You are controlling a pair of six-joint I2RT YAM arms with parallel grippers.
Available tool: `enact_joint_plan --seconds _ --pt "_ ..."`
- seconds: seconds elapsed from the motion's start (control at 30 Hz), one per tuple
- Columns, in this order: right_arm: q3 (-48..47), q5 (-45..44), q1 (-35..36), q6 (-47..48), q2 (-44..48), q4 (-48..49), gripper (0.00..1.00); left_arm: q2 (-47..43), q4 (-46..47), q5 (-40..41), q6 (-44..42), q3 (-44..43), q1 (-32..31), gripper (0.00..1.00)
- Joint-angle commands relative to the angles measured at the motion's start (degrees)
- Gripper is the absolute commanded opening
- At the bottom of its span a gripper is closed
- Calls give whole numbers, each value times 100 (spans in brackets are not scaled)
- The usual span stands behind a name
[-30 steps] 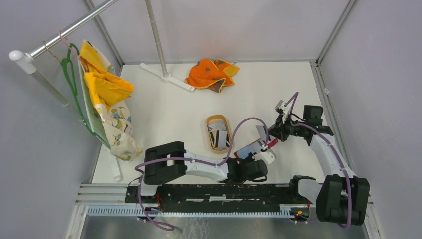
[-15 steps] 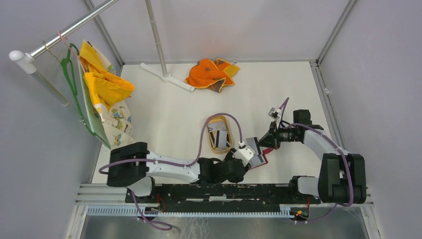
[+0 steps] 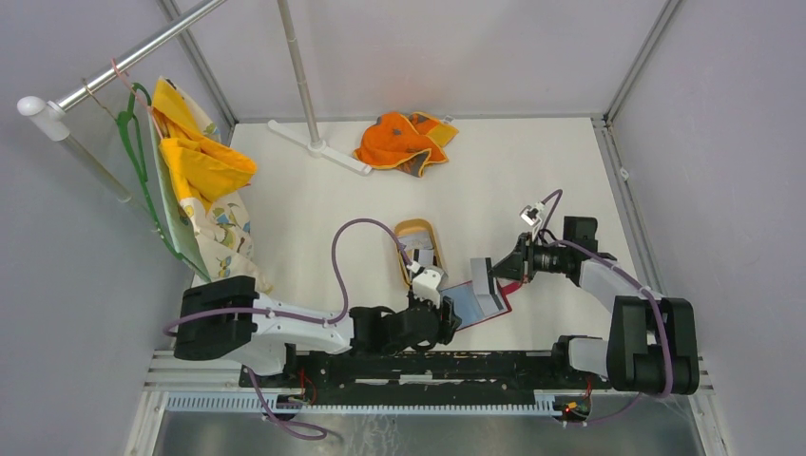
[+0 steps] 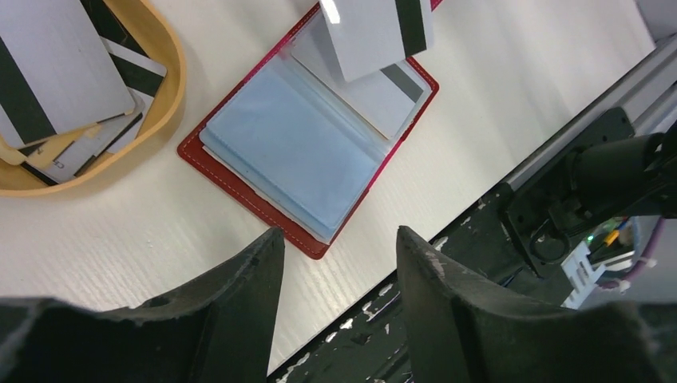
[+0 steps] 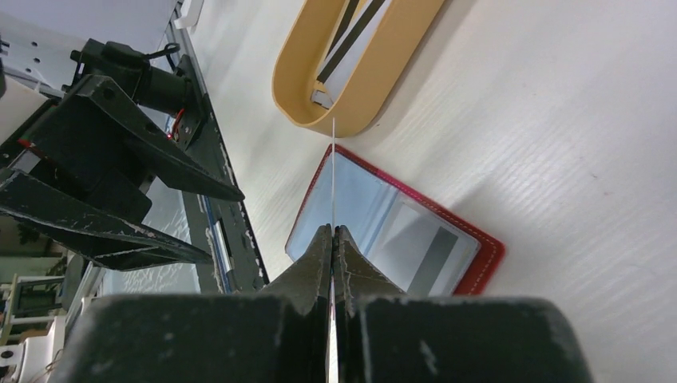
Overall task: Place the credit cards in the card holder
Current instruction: Move the card holder to the center of the board.
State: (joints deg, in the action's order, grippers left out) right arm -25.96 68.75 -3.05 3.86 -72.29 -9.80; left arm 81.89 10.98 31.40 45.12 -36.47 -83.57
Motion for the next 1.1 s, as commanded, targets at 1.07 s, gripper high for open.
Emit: enact_joint_plan --seconds 1.07 --pt "-59 -291 85 265 -1137 -476 0 896 1866 -312 761 423 395 43"
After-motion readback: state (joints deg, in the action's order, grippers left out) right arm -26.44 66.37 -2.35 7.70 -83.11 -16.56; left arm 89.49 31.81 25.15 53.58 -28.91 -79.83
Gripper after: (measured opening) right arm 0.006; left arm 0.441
